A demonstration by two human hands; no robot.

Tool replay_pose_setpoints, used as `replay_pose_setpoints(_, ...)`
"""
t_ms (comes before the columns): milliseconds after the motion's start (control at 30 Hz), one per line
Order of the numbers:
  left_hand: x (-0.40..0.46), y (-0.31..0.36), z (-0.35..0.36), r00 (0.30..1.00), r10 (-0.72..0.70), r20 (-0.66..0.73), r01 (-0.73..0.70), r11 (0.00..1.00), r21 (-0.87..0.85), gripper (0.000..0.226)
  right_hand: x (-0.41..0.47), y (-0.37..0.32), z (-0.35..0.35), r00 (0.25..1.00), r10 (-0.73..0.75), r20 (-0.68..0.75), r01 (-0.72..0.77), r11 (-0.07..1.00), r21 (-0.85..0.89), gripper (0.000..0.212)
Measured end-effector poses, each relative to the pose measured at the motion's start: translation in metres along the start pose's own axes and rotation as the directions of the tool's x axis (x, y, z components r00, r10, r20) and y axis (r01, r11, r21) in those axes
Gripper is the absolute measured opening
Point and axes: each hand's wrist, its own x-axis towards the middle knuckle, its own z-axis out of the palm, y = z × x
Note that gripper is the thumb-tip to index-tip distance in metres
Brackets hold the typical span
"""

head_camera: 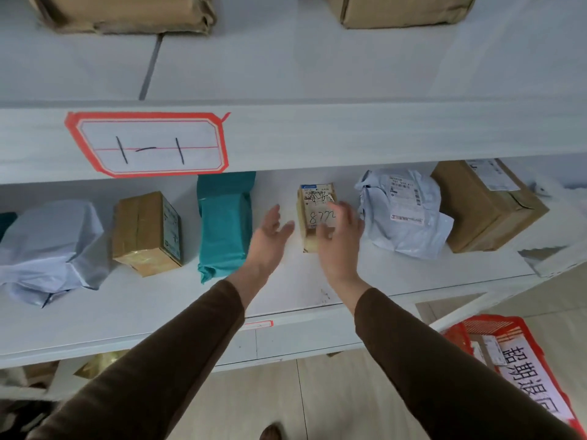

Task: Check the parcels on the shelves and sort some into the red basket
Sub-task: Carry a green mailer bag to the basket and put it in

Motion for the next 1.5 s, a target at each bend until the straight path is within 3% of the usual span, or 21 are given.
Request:
replay_pose_setpoints(67,-0.008,-0.004,-0.034,0.981,0.147,-0.130,-0.137,0.987,0.083,0.056,-0.013,-0.022,0.012,0.988,-0.118,0.100,0.109,0.989,0.096,0.038)
replay_pose_setpoints(100,-0.012,-0.007,-0.051,0.964,0.167,-0.205,-0.146,0.983,0.115,0.053,-0.019,-0.032,0.021,0.973,-0.104,0.205,0.074,0.986,0.152,0.041)
replay_pose_setpoints(200,-0.011,-0.028,-0.100,0.927,-0.018,-0.374,0.012,1.000,-0.016,0.052,-0.032,-0.058,0.046,0.831,0.066,0.552,-0.224,0.949,0.223,0.057)
replay_pose_setpoints(267,-0.009,-0.044,-0.117,0.926,-0.210,-0.313,0.183,0.977,-0.113,0.050,-0.036,-0.072,0.054,0.670,0.170,0.722,-0.464,0.856,0.229,0.061)
replay_pose_setpoints(333,-0.010,-0.053,-0.117,0.910,-0.360,-0.206,0.314,0.923,-0.222,0.036,-0.040,-0.080,0.055,0.516,0.208,0.831,-0.625,0.755,0.199,0.051)
replay_pose_setpoints(400,-0.023,-0.054,-0.111,0.903,-0.401,-0.156,0.353,0.897,-0.264,0.024,-0.047,-0.077,0.057,0.473,0.201,0.858,-0.629,0.759,0.169,0.044)
replay_pose_setpoints(633,-0.108,-0.031,-0.089,0.974,-0.214,-0.077,0.177,0.927,-0.331,0.028,-0.082,-0.052,0.014,0.631,0.193,0.751,-0.618,0.710,0.337,0.034)
replay_pose_setpoints(833,-0.206,-0.014,-0.050,0.990,-0.132,0.050,0.141,0.936,-0.322,0.017,-0.137,-0.026,-0.079,0.713,0.187,0.676,-0.624,0.609,0.490,0.027)
replay_pose_setpoints(1033,-0.294,-0.015,0.004,0.970,-0.020,0.241,0.107,0.930,-0.352,0.038,-0.204,0.004,-0.176,0.761,0.147,0.631,-0.587,0.569,0.575,0.055)
replay_pose_setpoints(1133,-0.329,-0.020,0.027,0.966,-0.012,0.260,0.103,0.934,-0.341,0.047,-0.234,0.025,-0.211,0.759,0.140,0.636,-0.601,0.528,0.600,0.075)
replay_pose_setpoints(1267,-0.362,-0.023,0.053,0.966,-0.066,0.251,0.156,0.920,-0.359,0.068,-0.265,0.046,-0.242,0.744,0.153,0.650,-0.640,0.444,0.628,0.067)
replay_pose_setpoints(1400,-0.374,-0.021,0.071,0.955,-0.063,0.291,0.162,0.931,-0.328,0.073,-0.278,0.052,-0.260,0.731,0.124,0.671,-0.623,0.523,0.582,0.043)
replay_pose_setpoints(1500,-0.373,-0.020,0.084,0.984,-0.035,0.172,0.081,0.961,-0.266,0.074,-0.280,0.051,-0.267,0.799,0.088,0.595,-0.481,0.689,0.543,0.051)
